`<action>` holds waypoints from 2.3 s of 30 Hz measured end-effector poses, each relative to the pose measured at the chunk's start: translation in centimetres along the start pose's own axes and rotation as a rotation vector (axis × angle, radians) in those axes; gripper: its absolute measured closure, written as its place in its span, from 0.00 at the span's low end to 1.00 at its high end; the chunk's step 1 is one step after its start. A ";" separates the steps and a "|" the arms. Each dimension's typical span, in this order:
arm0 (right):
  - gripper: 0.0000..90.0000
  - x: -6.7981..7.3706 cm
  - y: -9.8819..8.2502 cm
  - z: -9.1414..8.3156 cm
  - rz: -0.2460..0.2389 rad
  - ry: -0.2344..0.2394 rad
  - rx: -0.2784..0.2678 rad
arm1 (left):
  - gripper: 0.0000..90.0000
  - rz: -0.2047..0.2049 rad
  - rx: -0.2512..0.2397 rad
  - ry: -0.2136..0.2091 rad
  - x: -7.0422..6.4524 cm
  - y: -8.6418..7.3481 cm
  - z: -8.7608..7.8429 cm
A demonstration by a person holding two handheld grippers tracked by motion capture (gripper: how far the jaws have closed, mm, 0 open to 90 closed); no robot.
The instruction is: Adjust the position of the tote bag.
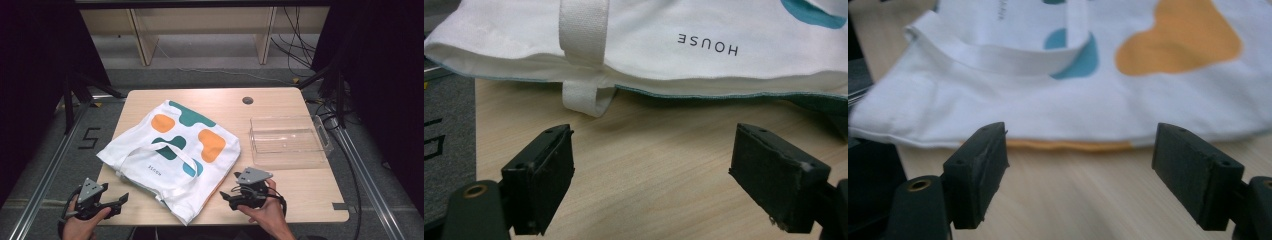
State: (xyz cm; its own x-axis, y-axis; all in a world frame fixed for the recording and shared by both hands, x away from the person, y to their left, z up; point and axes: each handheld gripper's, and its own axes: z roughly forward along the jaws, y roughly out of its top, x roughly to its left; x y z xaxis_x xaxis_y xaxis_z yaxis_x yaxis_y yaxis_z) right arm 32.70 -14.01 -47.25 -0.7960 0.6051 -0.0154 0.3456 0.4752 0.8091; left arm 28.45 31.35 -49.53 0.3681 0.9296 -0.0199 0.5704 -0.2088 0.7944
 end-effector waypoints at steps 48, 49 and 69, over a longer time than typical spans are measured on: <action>0.80 4.3 0.1 1.7 -0.263 0.075 0.202 | 0.17 -0.016 -0.008 0.120 1.1 -0.1 -0.5; 0.80 4.0 -0.1 1.5 -0.256 0.067 0.199 | 0.17 -0.023 -0.009 0.126 1.2 0.0 -0.4; 0.75 -0.3 -1.7 -0.2 -0.207 -0.056 0.191 | 0.20 -0.001 0.013 0.045 0.4 0.5 0.8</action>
State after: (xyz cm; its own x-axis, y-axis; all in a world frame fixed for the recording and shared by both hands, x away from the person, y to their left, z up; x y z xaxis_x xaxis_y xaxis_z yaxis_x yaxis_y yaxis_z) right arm 32.20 -15.14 -48.53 -0.8325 0.5144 -0.2056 0.2699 0.7008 0.6603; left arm 29.47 31.39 -49.65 0.3341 0.9425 0.0065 0.5802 -0.2111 0.7867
